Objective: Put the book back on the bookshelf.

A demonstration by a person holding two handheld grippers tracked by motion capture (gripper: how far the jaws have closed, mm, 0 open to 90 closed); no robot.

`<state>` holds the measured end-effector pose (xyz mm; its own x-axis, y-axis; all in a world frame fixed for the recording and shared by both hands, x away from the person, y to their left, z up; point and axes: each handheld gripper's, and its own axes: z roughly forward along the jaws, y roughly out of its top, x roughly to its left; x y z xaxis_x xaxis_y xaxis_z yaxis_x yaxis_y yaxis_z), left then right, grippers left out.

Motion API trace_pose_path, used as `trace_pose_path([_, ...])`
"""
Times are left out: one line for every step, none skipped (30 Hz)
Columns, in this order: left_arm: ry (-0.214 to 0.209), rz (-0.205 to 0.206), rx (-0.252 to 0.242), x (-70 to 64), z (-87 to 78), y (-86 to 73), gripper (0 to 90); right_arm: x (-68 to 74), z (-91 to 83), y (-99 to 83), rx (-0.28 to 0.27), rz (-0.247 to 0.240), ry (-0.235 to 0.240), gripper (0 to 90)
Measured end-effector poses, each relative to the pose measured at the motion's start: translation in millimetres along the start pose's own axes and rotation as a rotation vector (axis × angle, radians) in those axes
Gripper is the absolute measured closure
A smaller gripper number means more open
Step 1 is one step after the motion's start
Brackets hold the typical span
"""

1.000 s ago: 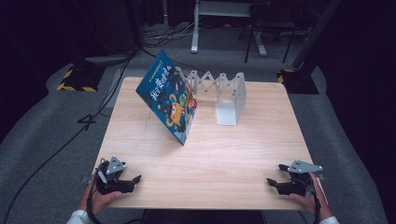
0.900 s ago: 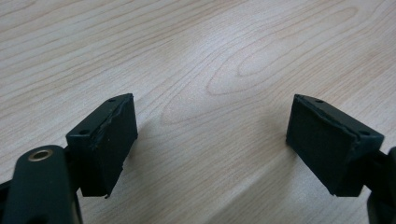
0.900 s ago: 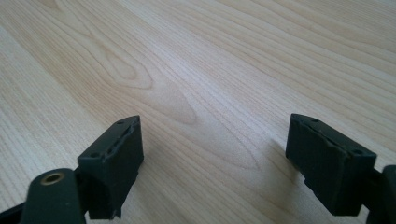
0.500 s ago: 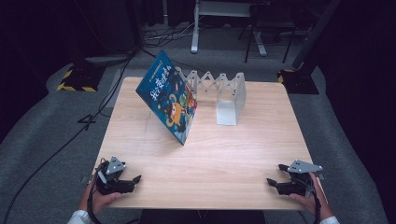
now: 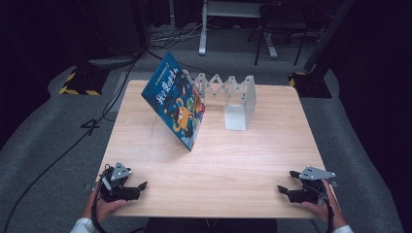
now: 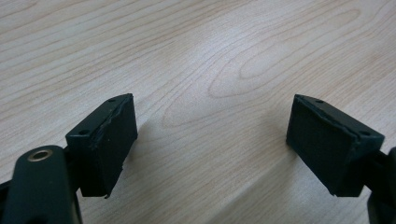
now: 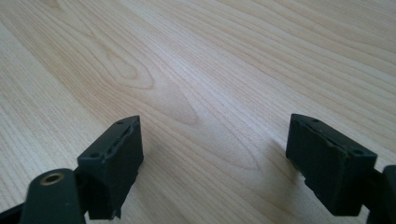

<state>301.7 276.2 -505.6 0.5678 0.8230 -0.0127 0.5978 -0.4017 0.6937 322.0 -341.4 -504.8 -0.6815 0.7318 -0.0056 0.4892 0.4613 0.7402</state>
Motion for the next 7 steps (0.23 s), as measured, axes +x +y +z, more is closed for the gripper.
trace_pose_path([0.0,0.001,0.0,0.0,0.0,0.0,16.7,0.0,0.0,0.0,0.0,-0.001,0.0,19.3])
trace_pose_path([0.0,0.001,0.0,0.1,0.0,0.0,16.7,0.0,0.0,0.0,0.0,0.0,0.0,19.3])
trace_pose_path([0.0,-0.001,0.0,0.0,0.0,0.0,16.7,0.0,-0.1,0.0,0.001,0.0,0.0,19.3])
trace_pose_path([0.003,-0.001,0.0,0.2,0.1,0.1,16.7,0.0,0.0,0.0,0.0,0.0,0.0,19.3])
trace_pose_path([0.006,-0.011,0.001,0.2,0.2,0.2,16.7,0.0,0.0,0.0,0.0,0.0,0.0,19.3])
trace_pose_path([0.01,-0.008,0.001,0.9,0.2,0.4,16.7,0.0,0.0,0.0,0.0,0.0,0.0,19.3])
trace_pose_path([0.008,-0.018,0.0,0.5,0.6,0.4,16.7,0.0,-0.1,0.0,0.001,0.0,0.0,19.3])
